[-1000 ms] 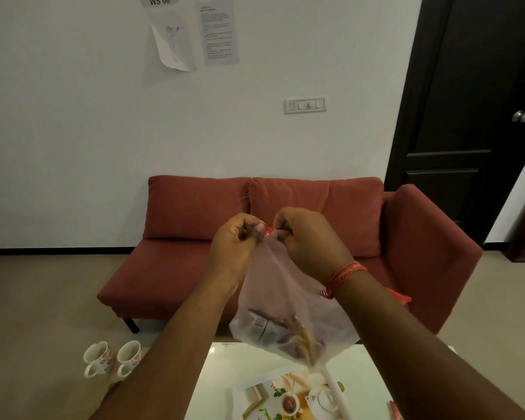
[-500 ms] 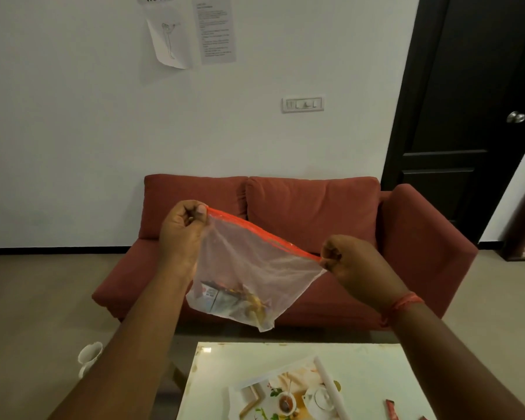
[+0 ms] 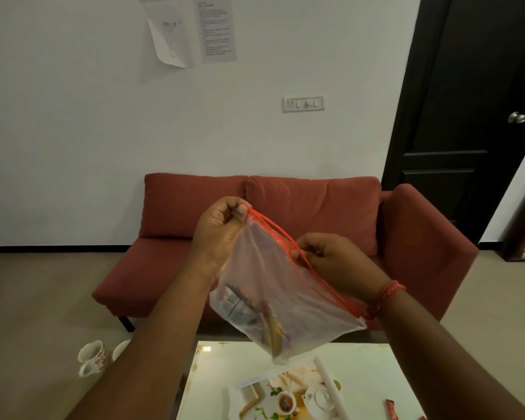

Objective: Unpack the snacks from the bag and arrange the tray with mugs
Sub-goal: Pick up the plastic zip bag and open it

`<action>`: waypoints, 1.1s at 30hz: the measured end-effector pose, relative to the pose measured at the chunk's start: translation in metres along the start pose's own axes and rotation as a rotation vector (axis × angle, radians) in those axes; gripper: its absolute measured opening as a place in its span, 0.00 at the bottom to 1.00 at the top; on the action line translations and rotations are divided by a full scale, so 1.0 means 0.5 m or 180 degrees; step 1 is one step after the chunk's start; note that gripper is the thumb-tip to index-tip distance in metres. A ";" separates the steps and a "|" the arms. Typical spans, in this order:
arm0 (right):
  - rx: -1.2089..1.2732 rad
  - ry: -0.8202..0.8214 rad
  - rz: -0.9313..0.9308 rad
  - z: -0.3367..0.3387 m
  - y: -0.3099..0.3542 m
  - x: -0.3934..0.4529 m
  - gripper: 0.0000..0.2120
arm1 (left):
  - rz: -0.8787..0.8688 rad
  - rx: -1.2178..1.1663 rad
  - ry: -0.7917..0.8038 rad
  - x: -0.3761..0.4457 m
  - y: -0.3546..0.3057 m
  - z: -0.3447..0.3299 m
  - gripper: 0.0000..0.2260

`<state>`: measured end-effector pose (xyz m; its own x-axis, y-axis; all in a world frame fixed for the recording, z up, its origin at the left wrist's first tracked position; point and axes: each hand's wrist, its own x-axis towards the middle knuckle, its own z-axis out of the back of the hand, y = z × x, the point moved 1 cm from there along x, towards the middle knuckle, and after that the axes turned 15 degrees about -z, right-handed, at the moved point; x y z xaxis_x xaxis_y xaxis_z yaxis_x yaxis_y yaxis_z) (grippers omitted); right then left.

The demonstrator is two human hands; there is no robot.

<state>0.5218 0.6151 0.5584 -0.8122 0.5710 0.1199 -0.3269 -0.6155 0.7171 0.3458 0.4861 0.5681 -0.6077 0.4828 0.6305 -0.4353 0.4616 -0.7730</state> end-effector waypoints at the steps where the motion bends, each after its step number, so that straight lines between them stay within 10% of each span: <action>1: -0.0009 -0.0034 0.0029 -0.002 0.003 -0.002 0.06 | 0.0006 -0.0036 0.0009 -0.001 0.001 -0.004 0.02; 13: 0.0649 -0.0337 -0.0414 -0.051 -0.025 0.007 0.14 | 0.0527 0.1016 -0.0783 -0.090 0.031 -0.053 0.10; 20: 0.1123 -0.0079 -0.0535 -0.084 -0.021 -0.007 0.12 | 0.1322 0.0801 0.0404 -0.152 0.033 -0.117 0.18; 33: 0.1232 -0.0274 -0.1000 -0.107 -0.059 -0.017 0.11 | 0.1472 0.0617 -0.0071 -0.173 0.064 -0.118 0.15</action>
<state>0.5125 0.5992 0.4994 -0.6552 0.7490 -0.0982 -0.3328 -0.1695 0.9276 0.4237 0.5032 0.4932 -0.7794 0.5871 0.2187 -0.2310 0.0552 -0.9714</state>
